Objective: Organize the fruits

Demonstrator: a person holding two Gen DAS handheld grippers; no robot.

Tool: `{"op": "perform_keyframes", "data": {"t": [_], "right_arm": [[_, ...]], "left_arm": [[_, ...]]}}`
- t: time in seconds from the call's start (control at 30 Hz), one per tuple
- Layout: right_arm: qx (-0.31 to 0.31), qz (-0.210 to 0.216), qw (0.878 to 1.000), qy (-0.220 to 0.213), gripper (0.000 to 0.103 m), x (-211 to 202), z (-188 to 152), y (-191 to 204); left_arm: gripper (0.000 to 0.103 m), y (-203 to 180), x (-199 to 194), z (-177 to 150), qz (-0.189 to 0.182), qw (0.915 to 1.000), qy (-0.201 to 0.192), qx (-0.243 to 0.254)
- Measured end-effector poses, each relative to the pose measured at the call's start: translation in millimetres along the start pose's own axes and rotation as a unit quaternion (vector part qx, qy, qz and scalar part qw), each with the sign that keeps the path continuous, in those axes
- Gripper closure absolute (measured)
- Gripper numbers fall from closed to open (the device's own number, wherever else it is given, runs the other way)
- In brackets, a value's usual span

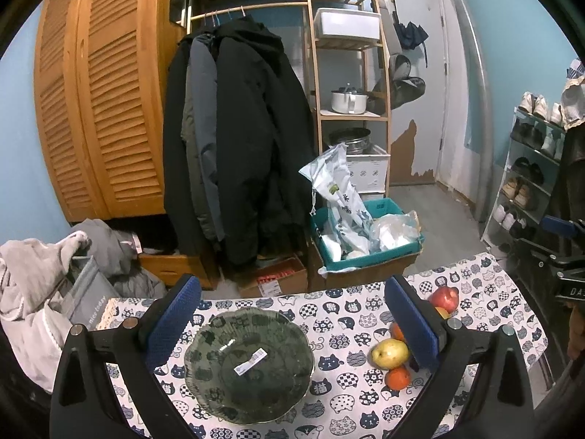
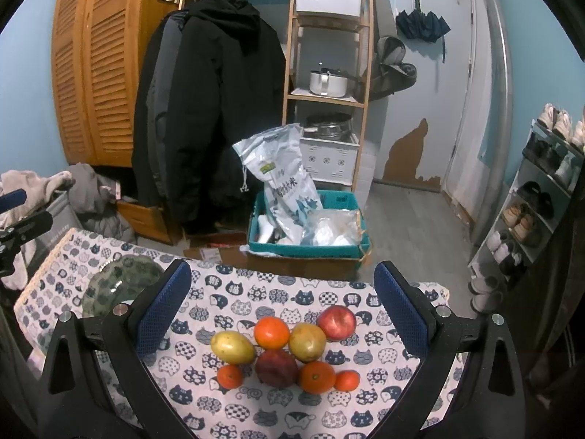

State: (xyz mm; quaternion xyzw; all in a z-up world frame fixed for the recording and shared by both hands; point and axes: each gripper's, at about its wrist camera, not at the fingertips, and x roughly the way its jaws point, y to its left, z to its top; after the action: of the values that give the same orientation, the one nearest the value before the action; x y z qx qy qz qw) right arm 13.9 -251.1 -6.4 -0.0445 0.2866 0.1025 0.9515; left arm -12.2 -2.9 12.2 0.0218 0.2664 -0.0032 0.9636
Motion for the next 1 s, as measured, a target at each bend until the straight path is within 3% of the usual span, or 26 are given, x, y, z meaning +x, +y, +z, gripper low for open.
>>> {"op": "perform_keyframes", "data": {"t": [1.0], "right_arm": [[0.001,0.000,1.000,-0.005,0.004,-1.0,-0.4,-0.7]], "left_arm": [[0.001,-2.9,-2.6,0.5,-0.004,1.0000,-0.001,-0.003]]}}
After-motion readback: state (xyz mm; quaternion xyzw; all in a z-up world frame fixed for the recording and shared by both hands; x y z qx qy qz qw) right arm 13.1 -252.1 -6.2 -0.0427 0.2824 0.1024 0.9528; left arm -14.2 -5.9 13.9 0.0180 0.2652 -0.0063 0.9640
